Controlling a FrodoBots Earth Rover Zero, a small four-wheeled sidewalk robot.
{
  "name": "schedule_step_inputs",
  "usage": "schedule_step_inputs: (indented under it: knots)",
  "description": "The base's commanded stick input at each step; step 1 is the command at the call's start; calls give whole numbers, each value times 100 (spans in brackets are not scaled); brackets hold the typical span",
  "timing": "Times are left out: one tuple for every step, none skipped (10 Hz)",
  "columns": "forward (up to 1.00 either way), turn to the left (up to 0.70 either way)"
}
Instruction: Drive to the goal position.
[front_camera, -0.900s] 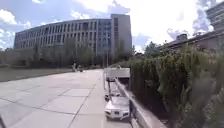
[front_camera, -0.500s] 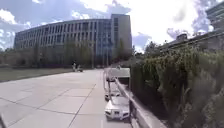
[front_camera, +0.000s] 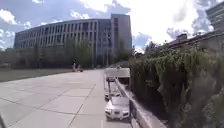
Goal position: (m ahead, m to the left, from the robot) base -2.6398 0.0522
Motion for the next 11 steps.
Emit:
schedule_step_inputs:
  knots:
    - [-70, 0]
    - [-70, 0]
    - [-70, 0]
    - [-70, 0]
    - [-70, 0]
    - [-70, 0]
    - [-70, 0]
    - [-70, 0]
    - [-70, 0]
    - [-70, 0]
    - [-70, 0]
